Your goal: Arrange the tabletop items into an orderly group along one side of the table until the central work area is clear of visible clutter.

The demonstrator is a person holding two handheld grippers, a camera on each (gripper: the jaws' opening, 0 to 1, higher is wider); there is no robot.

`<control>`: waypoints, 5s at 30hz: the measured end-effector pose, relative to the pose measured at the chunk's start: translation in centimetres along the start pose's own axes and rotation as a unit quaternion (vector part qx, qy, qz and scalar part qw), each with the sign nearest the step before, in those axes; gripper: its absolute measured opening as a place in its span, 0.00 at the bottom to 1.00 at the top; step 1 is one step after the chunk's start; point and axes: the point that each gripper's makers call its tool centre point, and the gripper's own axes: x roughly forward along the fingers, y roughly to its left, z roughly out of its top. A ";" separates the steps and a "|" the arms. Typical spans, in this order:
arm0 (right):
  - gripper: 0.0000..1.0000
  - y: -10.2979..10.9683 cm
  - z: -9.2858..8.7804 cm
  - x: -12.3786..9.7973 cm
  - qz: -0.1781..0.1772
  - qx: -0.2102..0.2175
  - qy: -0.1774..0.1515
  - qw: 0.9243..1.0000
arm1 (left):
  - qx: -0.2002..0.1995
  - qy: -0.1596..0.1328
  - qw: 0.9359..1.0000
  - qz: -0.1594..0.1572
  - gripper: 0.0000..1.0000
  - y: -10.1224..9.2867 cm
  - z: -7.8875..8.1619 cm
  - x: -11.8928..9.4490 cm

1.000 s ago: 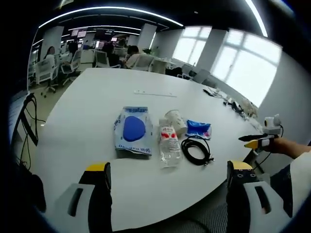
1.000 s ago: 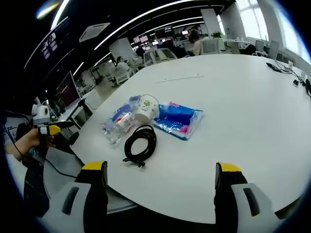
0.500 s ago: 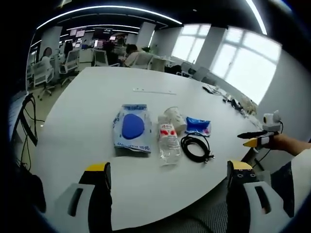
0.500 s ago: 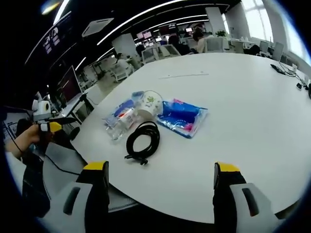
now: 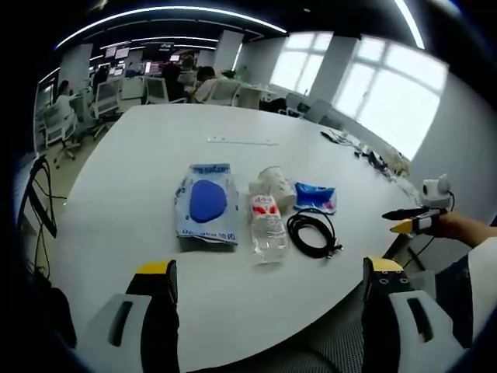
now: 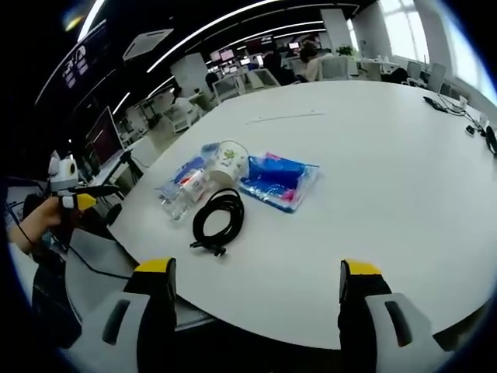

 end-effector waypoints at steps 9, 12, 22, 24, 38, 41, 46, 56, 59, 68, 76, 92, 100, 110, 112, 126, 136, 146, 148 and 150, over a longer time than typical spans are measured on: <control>0.84 -0.3 -0.1 -0.1 -0.005 0.006 -0.001 1.000 | 0.017 0.018 1.000 -0.003 0.96 -0.2 -0.1 0.6; 0.84 -0.2 0.0 -0.1 -0.003 0.007 -0.003 1.000 | 0.016 0.018 1.000 -0.003 0.96 -0.2 0.0 0.7; 0.84 0.0 0.7 0.0 -0.001 0.002 -0.007 1.000 | 0.012 0.018 1.000 0.001 0.96 0.2 -0.4 0.4; 0.84 0.0 0.7 0.1 -0.001 0.001 -0.006 1.000 | 0.009 0.018 1.000 0.003 0.96 0.3 -0.5 0.3; 0.84 0.0 0.6 0.1 -0.002 0.001 -0.002 1.000 | 0.005 0.020 1.000 0.004 0.96 0.5 -0.8 0.3; 0.84 0.0 0.6 0.2 -0.003 0.001 -0.002 1.000 | 0.008 0.022 1.000 0.003 0.96 0.5 -0.7 0.5; 0.84 0.1 0.5 0.4 -0.001 0.001 0.000 1.000 | 0.006 0.019 1.000 -0.001 0.96 0.3 -0.5 1.1; 0.83 0.6 0.6 1.1 0.006 -0.002 0.004 1.000 | 0.011 0.026 1.000 -0.005 0.96 0.1 -0.3 2.0; 0.83 0.8 0.7 1.1 0.006 0.000 0.003 1.000 | 0.011 0.027 1.000 -0.010 0.96 -0.1 -0.2 2.3; 0.83 1.0 0.6 1.1 0.007 0.000 0.003 1.000 | 0.017 0.036 0.999 -0.023 0.96 -0.6 -0.2 3.6; 0.83 1.0 0.3 1.0 0.005 0.001 0.005 1.000 | 0.017 0.044 0.999 -0.027 0.96 -0.7 -0.3 4.0; 0.82 1.1 -0.5 1.2 0.004 0.009 0.012 1.000 | 0.018 0.045 0.998 -0.042 0.93 -1.6 1.0 6.0; 0.82 0.5 0.3 1.1 -0.003 0.009 0.012 1.000 | 0.016 0.063 0.997 -0.049 0.90 -1.2 0.7 7.1; 0.82 0.9 0.4 1.4 -0.003 0.008 0.014 1.000 | 0.043 0.084 0.994 -0.063 0.90 -1.7 0.6 8.3; 0.82 1.0 0.2 1.4 -0.003 0.010 0.015 1.000 | 0.043 0.083 0.994 -0.065 0.89 -1.7 0.8 8.5; 0.82 0.8 -0.9 1.2 -0.007 0.025 0.018 0.999 | 0.038 0.089 0.992 -0.085 0.84 -2.6 1.0 10.3; 0.80 1.6 -1.2 1.7 0.001 0.024 0.026 0.999 | 0.031 0.105 0.989 -0.099 0.82 -2.9 0.3 11.2; 0.80 1.7 -1.1 1.9 0.002 0.022 0.029 0.999 | 0.018 0.108 0.990 -0.093 0.81 -2.3 0.1 11.6; 0.80 1.8 -1.1 1.9 0.003 0.023 0.029 0.999 | 0.018 0.109 0.990 -0.091 0.78 -2.1 0.0 11.9; 0.79 1.8 -1.3 2.0 0.004 0.023 0.031 0.999 | 0.015 0.110 0.990 -0.092 0.77 -2.2 -0.1 12.2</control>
